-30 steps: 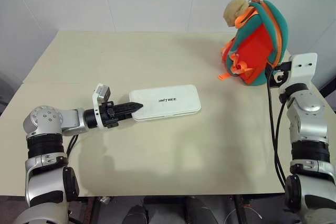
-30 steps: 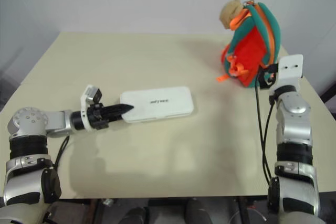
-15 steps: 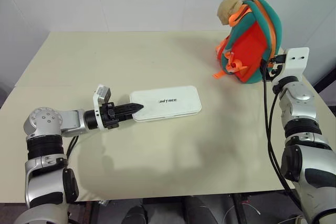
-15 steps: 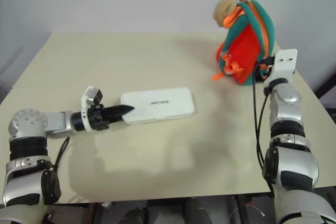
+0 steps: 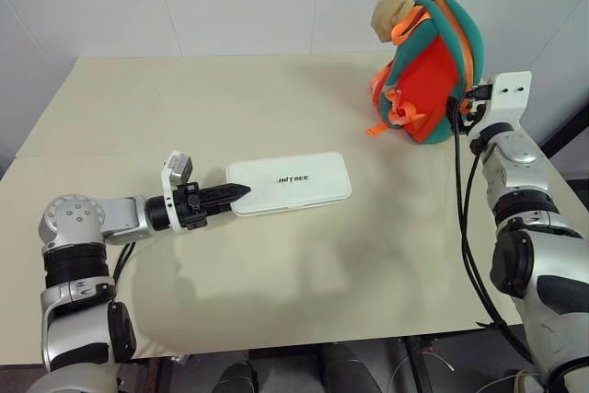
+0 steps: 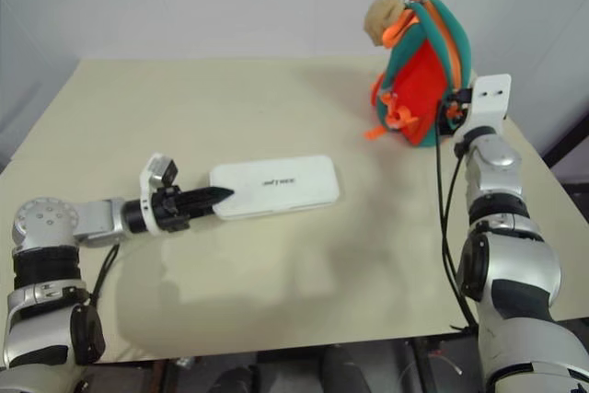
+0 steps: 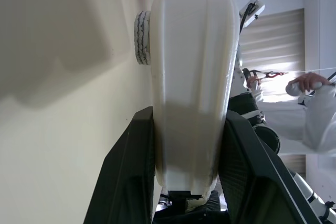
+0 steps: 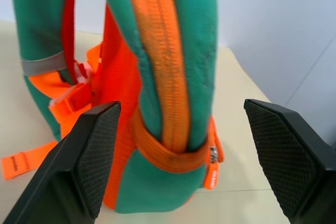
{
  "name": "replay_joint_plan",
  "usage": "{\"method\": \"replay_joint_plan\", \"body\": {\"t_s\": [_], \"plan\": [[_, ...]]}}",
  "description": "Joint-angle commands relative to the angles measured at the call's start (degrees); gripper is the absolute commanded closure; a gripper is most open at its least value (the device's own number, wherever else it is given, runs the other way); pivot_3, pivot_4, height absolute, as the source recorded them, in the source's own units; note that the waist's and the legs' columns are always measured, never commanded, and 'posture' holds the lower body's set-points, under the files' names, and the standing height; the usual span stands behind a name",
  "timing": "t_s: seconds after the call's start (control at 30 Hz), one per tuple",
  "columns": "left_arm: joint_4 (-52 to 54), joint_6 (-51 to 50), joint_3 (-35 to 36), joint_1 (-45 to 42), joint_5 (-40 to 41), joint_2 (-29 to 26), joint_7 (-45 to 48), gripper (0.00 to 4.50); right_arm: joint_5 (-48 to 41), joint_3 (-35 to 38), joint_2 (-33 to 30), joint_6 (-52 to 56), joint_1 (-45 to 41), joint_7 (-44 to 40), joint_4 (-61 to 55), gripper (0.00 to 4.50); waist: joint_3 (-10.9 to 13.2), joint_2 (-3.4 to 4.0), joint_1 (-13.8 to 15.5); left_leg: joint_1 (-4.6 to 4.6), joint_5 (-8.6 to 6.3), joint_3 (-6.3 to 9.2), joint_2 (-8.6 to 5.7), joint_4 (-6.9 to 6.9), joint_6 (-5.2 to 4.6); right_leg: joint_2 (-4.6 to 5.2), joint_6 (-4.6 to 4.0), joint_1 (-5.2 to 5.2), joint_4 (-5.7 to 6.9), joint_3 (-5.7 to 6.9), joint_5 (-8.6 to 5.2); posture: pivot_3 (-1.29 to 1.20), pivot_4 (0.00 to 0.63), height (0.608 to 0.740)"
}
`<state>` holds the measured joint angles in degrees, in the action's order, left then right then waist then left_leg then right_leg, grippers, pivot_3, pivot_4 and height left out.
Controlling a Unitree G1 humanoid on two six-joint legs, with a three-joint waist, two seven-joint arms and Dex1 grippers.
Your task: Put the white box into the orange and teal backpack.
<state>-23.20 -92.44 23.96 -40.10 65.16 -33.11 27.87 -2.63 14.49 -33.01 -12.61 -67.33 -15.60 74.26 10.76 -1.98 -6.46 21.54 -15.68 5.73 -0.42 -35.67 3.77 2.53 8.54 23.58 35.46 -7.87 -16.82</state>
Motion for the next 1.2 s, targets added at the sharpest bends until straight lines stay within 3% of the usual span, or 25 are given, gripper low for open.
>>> {"method": "replay_joint_plan", "body": {"t_s": [0.03, 1.03, 1.13, 1.2], "plan": [[1.96, -0.06, 1.9, 0.12, 3.47, -0.91, -0.66, 3.22, -0.03, 0.12, -0.15, -0.75, -2.27, -0.39, -0.5, 0.0, 0.0, 0.0, -0.01, 0.0, 0.0, 0.0, 0.0, -0.01, 0.0, 0.0, 0.0, 0.0, 0.0, 0.0, 0.0, 0.0, 0.15, 0.74], [4.4, -0.06, 3.44, 4.13, 12.86, -1.87, -8.94, 3.22, 1.25, 2.27, 2.84, 3.71, -6.08, 2.85, 2.65, 0.0, 0.0, 0.0, -0.15, 0.0, 0.01, -0.02, 0.0, -0.06, 0.02, 0.01, 0.0, 0.0, 0.06, 0.06, 0.0, 0.0, 0.15, 0.74], [4.88, -0.06, 3.71, 4.65, 13.76, -1.74, -9.77, 3.22, 1.53, 2.4, 2.74, 3.38, -6.02, 2.97, 2.59, 0.58, 0.0, 0.0, -0.13, 0.0, 0.01, -0.01, 0.0, -0.09, 0.02, 0.01, 0.0, 0.0, 0.07, 0.07, 0.0, 0.0, 0.15, 0.74], [5.0, -0.06, 3.9, 4.83, 14.11, -1.65, -10.27, 3.22, 1.67, 2.41, 2.67, 3.11, -6.0, 3.31, 2.55, 1.24, 0.0, 0.0, -0.13, 0.0, 0.01, -0.02, 0.0, -0.1, 0.02, 0.02, 0.0, -0.01, 0.06, 0.08, 0.0, 0.0, 0.15, 0.74]]}}
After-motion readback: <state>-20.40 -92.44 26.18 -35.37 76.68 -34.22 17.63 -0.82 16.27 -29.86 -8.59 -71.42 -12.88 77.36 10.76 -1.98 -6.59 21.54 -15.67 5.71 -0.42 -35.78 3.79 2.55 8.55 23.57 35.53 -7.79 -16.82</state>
